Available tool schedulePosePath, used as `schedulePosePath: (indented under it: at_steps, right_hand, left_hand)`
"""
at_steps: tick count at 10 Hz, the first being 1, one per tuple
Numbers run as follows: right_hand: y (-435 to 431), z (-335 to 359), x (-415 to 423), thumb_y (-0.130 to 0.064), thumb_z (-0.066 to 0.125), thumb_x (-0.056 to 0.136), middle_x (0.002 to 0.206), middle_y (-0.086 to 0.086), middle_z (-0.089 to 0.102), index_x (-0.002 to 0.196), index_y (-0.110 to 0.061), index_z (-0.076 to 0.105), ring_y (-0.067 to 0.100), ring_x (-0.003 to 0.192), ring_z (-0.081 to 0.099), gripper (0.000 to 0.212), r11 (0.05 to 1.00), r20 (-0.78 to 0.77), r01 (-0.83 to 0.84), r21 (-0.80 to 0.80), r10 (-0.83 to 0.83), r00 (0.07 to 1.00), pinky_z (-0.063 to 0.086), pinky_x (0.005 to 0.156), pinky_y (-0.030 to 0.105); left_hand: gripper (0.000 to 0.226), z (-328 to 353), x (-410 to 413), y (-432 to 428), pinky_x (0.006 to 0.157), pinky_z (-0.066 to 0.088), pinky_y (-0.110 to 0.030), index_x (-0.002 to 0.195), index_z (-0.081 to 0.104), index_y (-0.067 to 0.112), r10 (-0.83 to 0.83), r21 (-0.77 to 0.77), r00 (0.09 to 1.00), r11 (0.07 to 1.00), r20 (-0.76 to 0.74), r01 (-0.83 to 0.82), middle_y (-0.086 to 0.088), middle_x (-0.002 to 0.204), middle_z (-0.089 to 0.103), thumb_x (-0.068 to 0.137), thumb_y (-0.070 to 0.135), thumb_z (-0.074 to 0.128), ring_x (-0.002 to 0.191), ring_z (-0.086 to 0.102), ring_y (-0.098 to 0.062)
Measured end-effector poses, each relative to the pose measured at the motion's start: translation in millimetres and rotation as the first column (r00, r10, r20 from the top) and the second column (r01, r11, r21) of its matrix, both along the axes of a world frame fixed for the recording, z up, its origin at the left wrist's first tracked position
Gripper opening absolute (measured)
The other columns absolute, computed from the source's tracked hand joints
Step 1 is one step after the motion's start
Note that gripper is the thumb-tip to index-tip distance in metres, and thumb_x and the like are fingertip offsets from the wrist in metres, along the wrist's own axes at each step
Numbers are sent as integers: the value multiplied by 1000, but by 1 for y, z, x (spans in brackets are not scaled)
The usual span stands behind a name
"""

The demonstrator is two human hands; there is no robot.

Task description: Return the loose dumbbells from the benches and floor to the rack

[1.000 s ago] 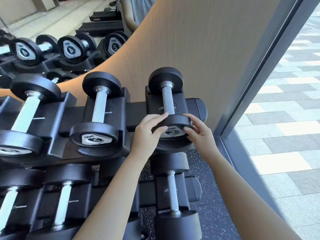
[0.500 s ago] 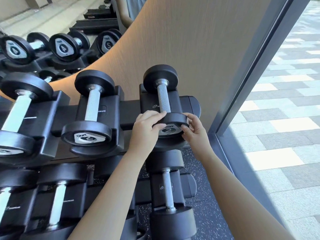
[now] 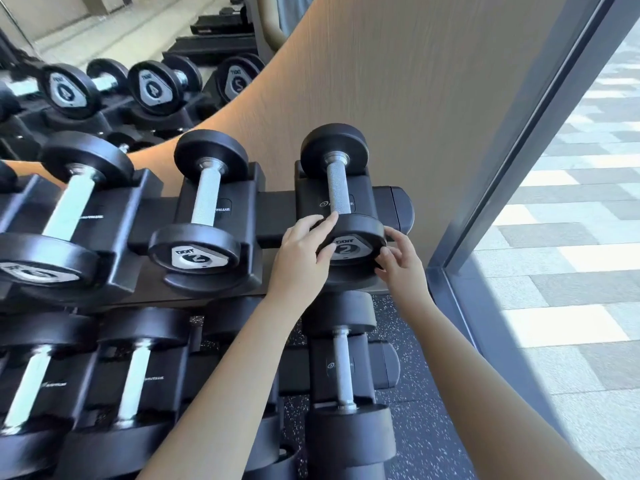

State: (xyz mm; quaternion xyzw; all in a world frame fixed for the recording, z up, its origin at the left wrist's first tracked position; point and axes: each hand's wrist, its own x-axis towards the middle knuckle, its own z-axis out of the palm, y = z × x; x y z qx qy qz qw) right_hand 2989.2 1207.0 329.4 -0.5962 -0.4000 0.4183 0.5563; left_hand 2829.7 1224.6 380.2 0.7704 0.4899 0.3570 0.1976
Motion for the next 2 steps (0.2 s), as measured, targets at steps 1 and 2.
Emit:
schedulePosePath:
  at_steps: [1, 2]
  right_hand:
    - [-10, 9, -1, -14, 47, 93, 113, 10, 61, 129, -28, 42, 22, 101, 60, 40, 996, 210, -31, -82, 47, 977, 45, 81, 29]
    - [-26, 14, -7, -17, 50, 91, 126, 11, 53, 138, -21, 32, 22, 108, 54, 50, 998, 553, -36, -46, 56, 831, 39, 85, 27]
  left_hand:
    - [44, 3, -7, -14, 103, 25, -26, 132, 45, 18, 49, -27, 998, 998, -48, -50, -6, 138, 44, 89, 10, 53, 126, 37, -22]
    - [43, -1, -11, -30, 106, 30, -41, 131, 46, 15, 137, 20, 984, 991, -111, -136, -8, 138, 44, 89, 11, 52, 127, 36, -24]
